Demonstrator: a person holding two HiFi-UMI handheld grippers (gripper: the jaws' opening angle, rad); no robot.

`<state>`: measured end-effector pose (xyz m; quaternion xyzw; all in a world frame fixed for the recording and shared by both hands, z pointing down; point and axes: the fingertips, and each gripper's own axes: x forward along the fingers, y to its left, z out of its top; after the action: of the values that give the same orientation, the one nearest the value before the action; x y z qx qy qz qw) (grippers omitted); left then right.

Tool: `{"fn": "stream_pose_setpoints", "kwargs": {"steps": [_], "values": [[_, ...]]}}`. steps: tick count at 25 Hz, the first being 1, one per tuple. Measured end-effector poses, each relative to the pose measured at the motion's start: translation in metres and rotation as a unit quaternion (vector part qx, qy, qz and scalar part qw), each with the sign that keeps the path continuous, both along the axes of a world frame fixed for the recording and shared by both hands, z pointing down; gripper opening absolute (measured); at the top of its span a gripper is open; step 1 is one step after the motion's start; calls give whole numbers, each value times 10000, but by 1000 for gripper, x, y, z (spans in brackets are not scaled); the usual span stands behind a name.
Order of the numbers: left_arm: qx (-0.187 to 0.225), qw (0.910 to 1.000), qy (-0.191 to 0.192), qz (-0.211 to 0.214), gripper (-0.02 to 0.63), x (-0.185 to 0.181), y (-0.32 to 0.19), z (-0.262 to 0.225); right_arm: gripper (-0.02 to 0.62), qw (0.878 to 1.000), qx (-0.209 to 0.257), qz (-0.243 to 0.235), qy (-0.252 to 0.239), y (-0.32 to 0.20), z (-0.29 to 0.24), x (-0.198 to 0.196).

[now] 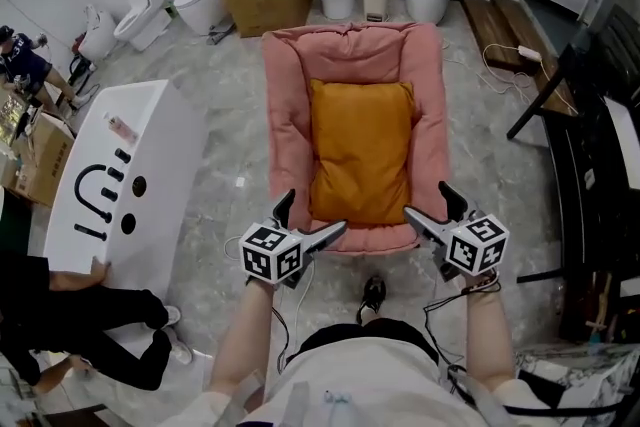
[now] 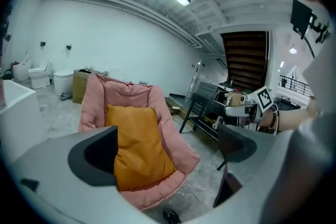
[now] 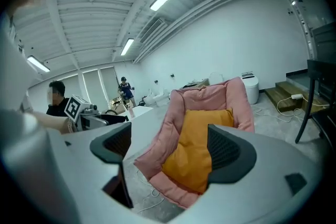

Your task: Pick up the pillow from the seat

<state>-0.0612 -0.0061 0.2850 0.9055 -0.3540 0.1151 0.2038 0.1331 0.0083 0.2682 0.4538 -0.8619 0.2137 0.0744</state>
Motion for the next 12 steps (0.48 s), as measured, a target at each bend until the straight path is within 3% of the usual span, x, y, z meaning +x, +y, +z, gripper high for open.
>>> {"fn": "stream_pose_setpoints", "kwargs": {"steps": [7,12], "values": [[-256,9995,-47,-189,588,32,-42,20,434,9991,-279,-316,-91,-50,23,28],[-305,9987,-386,-148,588,44,-60,35,436,9975,-482,-509,-11,-75,42,38]]}}
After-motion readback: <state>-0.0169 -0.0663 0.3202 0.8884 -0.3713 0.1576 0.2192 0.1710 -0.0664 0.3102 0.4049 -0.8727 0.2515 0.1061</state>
